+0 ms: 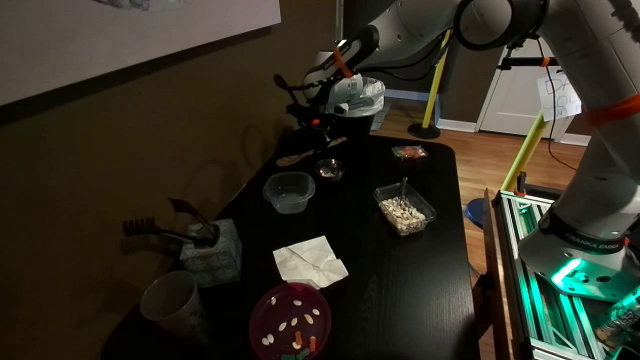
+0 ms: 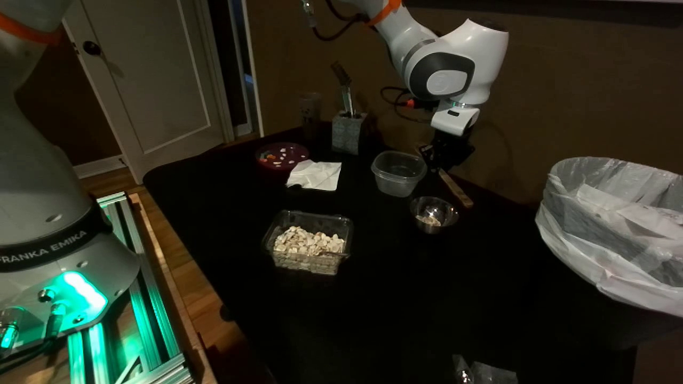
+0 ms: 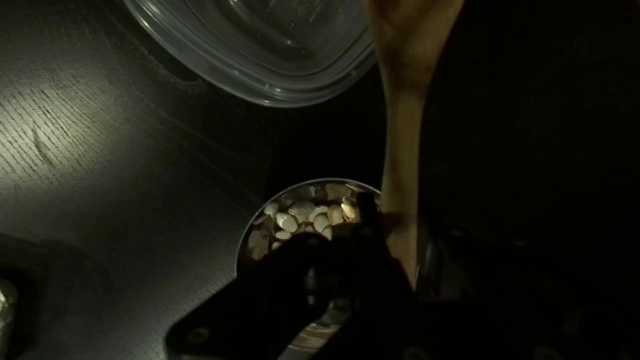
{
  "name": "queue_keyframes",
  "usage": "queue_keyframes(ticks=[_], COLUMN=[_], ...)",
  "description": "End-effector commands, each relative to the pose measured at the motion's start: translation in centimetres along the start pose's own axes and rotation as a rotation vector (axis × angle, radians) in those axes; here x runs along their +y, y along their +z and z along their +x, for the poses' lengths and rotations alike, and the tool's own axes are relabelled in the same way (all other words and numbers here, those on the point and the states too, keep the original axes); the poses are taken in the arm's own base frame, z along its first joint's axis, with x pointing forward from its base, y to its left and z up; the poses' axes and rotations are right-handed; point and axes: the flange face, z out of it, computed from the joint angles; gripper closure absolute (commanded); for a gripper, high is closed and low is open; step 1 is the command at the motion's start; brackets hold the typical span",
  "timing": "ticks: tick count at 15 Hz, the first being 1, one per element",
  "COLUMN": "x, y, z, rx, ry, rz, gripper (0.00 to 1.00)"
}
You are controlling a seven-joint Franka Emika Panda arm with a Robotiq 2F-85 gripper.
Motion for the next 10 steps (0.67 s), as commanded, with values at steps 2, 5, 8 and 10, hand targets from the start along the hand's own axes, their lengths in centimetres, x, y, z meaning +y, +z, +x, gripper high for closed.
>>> queue_keyframes(ticks=[2, 5, 8, 10], x=[-0.09, -0.09, -0.09, -0.09], y=[-0.02, -0.02, -0.02, -0.02], z=[0.05, 0.06, 0.06, 0.06], rx=[0.0, 0.0, 0.0, 0.0], ry=[0.0, 0.0, 0.0, 0.0], rz=[-0.001, -0.001, -0.001, -0.001], gripper=[0.8, 0.8, 0.8, 0.95])
